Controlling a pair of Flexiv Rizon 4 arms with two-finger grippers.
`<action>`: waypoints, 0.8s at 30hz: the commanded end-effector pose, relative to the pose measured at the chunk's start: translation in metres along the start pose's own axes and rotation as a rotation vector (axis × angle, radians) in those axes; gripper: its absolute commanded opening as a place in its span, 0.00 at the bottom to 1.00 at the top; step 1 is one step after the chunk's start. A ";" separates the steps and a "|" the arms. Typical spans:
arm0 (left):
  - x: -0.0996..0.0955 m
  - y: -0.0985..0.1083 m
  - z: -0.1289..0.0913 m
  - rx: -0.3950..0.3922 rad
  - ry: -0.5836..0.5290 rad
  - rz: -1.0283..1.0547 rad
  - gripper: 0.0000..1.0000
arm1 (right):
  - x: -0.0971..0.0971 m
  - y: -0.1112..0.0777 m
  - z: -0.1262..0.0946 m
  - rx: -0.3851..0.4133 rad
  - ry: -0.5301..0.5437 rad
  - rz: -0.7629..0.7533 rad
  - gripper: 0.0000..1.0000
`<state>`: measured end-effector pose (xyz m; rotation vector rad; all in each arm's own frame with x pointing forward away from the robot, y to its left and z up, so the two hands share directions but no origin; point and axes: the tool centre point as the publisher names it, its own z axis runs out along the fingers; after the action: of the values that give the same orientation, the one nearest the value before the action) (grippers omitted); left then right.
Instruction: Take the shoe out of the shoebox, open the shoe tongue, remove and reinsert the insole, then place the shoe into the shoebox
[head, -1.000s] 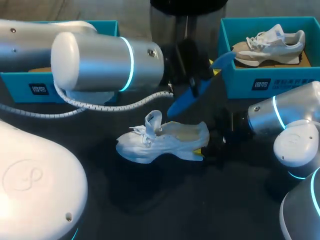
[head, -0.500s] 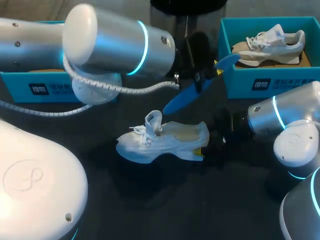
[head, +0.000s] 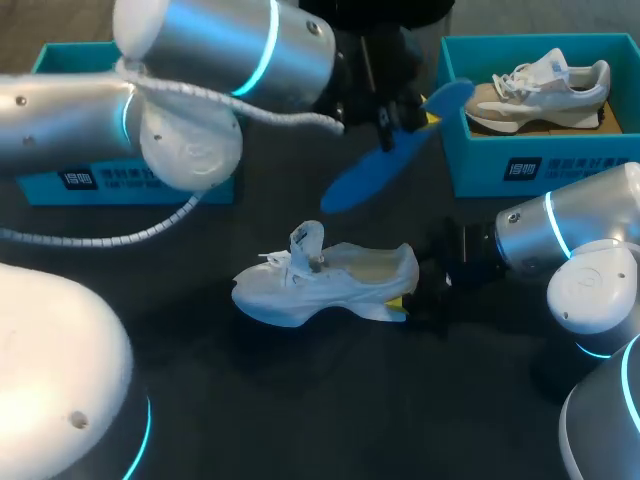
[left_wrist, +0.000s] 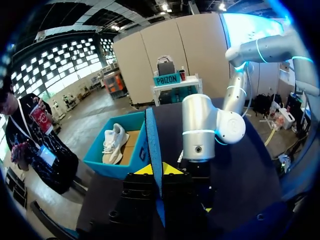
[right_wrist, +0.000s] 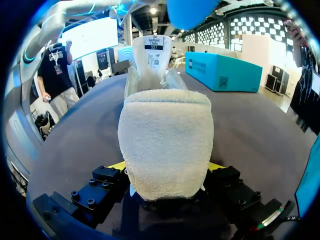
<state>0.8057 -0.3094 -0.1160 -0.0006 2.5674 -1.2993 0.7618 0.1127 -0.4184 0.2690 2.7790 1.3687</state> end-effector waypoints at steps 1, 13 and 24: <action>-0.003 0.005 -0.015 0.083 0.420 0.022 0.00 | -0.002 -0.003 0.001 0.002 0.000 0.000 0.00; 0.002 -0.017 -0.046 0.167 0.539 0.020 0.00 | -0.002 -0.003 0.001 0.002 0.000 0.000 0.00; 0.019 -0.041 -0.091 0.295 0.522 0.024 0.00 | -0.002 -0.003 0.001 0.002 0.000 0.000 0.00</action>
<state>0.7723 -0.2747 -0.0394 0.5108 2.7643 -1.8569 0.7618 0.1127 -0.4183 0.2690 2.7790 1.3687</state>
